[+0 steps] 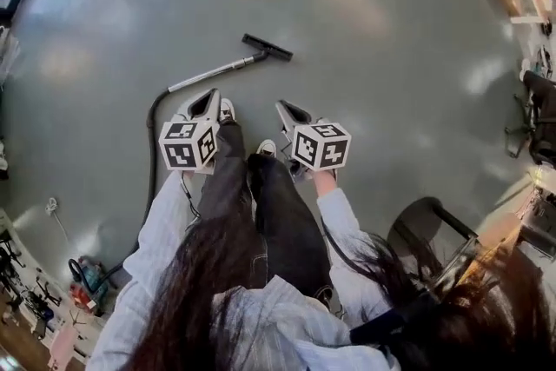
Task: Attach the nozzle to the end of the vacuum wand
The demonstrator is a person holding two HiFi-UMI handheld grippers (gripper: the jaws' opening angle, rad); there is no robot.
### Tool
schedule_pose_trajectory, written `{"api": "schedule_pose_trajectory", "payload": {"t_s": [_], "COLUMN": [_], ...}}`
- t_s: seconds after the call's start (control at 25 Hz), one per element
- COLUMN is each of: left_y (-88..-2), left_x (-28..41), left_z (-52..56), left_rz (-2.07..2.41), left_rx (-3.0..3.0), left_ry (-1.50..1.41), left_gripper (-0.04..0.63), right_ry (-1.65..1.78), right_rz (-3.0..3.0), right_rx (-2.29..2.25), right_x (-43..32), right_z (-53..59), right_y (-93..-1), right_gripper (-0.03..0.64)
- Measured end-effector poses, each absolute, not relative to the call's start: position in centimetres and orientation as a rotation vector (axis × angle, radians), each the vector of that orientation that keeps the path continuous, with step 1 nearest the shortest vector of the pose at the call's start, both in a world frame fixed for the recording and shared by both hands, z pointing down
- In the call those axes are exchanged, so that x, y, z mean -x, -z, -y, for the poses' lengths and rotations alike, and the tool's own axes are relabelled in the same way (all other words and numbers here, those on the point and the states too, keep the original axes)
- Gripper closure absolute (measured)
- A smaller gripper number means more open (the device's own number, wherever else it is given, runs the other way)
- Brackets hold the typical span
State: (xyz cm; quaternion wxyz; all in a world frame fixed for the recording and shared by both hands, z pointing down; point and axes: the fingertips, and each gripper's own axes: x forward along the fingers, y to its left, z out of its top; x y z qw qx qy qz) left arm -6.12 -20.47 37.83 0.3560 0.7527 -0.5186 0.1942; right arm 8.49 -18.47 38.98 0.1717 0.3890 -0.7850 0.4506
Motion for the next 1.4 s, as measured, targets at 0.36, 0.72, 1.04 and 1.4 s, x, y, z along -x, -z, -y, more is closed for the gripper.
{"api": "schedule_pose_trajectory", "payload": {"t_s": [0.36,0.72,1.04,1.4], "left_y": [-25.4,-18.2,-22.2,-25.3], "left_x": [6.6,14.7,29.3,28.8], "left_z": [10.9,2.8,-7.2,-15.0], "left_rz": [1.325,1.243,1.163,1.082], "left_rx": [-2.011,-2.243,-2.221,-2.291], "left_ry": [-0.478,-0.469,-0.430,-0.480], "left_gripper": [0.589,0.589,0.589,0.589], "right_ry": [-1.340,-1.285,-1.225,-1.203], "right_rz": [2.246,2.274,2.255,2.249], "right_rx": [-1.288,-1.384,-1.433,-1.503], "right_x": [-8.1,1.9,14.4,14.4], "right_z": [12.7,6.3,-3.2,-11.7], "right_y": [-27.8,-23.9,-24.9,-26.1], "right_gripper": [0.609,0.609,0.609,0.609]}}
